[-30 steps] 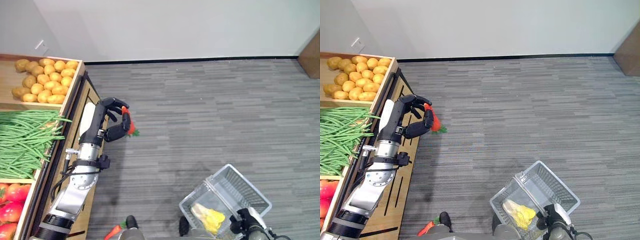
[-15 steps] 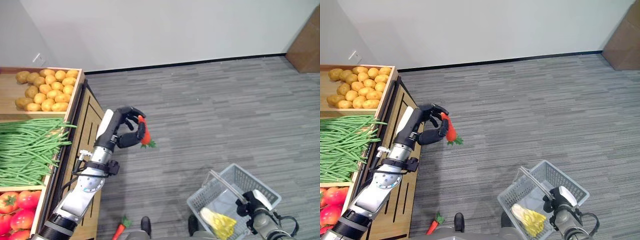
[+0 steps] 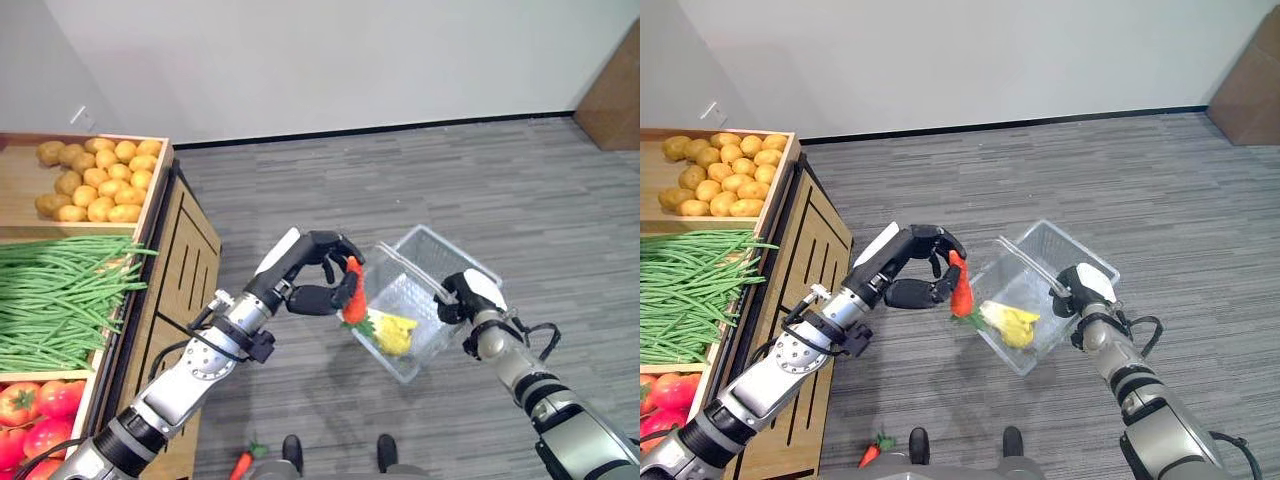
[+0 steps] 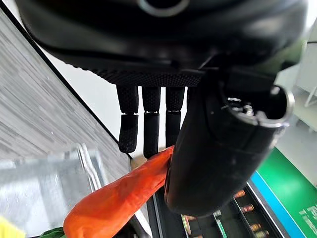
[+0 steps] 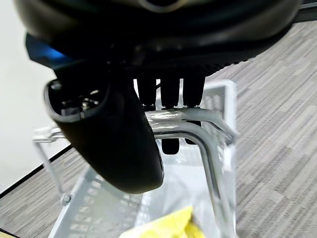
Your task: Get the vegetables into the basket
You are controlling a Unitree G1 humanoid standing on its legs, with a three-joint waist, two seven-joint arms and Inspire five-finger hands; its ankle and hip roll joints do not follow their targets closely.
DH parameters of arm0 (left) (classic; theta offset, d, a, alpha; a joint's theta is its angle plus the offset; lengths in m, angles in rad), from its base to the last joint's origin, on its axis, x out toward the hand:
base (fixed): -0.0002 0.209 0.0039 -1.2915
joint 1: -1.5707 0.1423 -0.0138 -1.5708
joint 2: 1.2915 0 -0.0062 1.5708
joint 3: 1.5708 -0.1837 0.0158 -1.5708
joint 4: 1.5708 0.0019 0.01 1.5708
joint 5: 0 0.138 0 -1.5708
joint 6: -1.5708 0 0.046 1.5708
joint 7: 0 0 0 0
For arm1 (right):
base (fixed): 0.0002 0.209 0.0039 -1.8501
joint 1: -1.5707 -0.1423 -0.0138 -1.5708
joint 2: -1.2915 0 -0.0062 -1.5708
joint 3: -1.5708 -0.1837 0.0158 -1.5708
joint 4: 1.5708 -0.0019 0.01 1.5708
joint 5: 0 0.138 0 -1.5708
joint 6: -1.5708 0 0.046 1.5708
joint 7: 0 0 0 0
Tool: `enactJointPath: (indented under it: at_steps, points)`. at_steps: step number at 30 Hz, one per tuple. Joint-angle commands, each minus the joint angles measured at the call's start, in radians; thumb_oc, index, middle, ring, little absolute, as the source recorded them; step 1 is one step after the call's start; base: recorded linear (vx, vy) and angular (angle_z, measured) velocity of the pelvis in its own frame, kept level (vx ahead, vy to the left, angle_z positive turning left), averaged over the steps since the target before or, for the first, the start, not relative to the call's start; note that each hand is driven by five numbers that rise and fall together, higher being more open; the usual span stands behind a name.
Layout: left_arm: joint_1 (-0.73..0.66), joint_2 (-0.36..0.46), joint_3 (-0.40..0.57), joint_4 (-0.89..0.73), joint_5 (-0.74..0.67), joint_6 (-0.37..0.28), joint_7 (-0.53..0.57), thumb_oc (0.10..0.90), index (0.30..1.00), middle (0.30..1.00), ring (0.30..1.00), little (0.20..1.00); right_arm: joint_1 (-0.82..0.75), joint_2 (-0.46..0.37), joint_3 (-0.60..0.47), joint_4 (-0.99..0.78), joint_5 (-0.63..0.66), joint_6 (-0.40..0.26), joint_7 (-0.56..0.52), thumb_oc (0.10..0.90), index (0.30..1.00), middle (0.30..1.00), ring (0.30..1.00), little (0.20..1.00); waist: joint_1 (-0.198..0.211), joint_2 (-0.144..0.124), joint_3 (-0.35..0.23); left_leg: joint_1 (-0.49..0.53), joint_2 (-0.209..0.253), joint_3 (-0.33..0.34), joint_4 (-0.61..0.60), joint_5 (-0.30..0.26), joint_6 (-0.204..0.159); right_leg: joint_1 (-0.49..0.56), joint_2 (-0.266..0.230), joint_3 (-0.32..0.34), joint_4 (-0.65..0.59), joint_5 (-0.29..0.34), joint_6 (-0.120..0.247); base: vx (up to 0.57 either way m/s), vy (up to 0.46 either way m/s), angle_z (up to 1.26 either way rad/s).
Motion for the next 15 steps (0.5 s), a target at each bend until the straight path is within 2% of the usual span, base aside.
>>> enactJointPath:
  at_steps: [1,3,8,11,12,15]
  points:
    - [-0.106,-0.057,-0.001,0.020,-0.006,-0.071,0.028,0.400,0.300,0.300,0.300,0.300,-0.183,-0.013,0.004,-0.076,0.052,-0.077,-0.099,0.400,0.300,0.300,0.300,0.300,-0.006,-0.048,-0.068,-0.008,0.024,-0.021,0.001,-0.027,-0.027,-0.018,-0.024,-0.034,-0.001,0.013,0.031,0.01,-0.016,-0.04]
    - [-0.113,-0.080,-0.009,0.051,0.003,-0.064,0.039,0.400,0.300,0.300,0.300,0.300,-0.188,-0.008,0.005,-0.095,0.057,-0.077,-0.101,0.400,0.300,0.300,0.300,0.300,-0.007,-0.047,-0.069,-0.008,0.025,-0.021,0.001,-0.027,-0.027,-0.018,-0.023,-0.033,-0.001,0.013,0.030,0.01,-0.016,-0.03]
    - [-0.159,-0.203,-0.047,0.269,0.100,-0.016,0.101,0.400,0.300,0.300,0.300,0.300,-0.183,0.011,0.001,-0.228,0.076,-0.088,-0.102,0.400,0.300,0.300,0.300,0.300,-0.027,-0.050,-0.081,-0.001,0.032,-0.014,0.001,-0.027,-0.028,-0.015,-0.017,-0.030,-0.001,0.011,0.028,0.02,-0.019,-0.04]
    - [-0.171,-0.222,-0.057,0.305,0.120,-0.016,0.113,0.400,0.300,0.300,0.300,0.300,-0.178,0.014,-0.005,-0.248,0.082,-0.091,-0.105,0.400,0.300,0.300,0.300,0.300,-0.029,-0.049,-0.082,-0.001,0.032,-0.013,0.001,-0.027,-0.028,-0.014,-0.016,-0.029,-0.001,0.010,0.029,0.00,-0.003,-0.03]
    - [-0.188,-0.254,-0.070,0.380,0.180,0.003,0.137,0.400,0.300,0.300,0.300,0.300,-0.161,0.016,-0.014,-0.319,0.090,-0.102,-0.101,0.400,0.300,0.300,0.300,0.300,-0.040,-0.050,-0.087,0.001,0.032,-0.006,0.001,-0.029,-0.028,-0.016,-0.017,-0.023,-0.001,0.012,0.031,0.01,-0.003,-0.06]
    - [-0.198,-0.285,-0.078,0.436,0.219,0.014,0.161,0.400,0.300,0.300,0.300,0.300,-0.133,0.022,-0.031,-0.404,0.112,-0.114,-0.096,0.400,0.300,0.300,0.300,0.300,-0.048,-0.050,-0.092,0.003,0.032,0.001,0.001,-0.032,-0.028,-0.018,-0.018,-0.017,-0.001,0.013,0.034,0.01,0.002,-0.05]
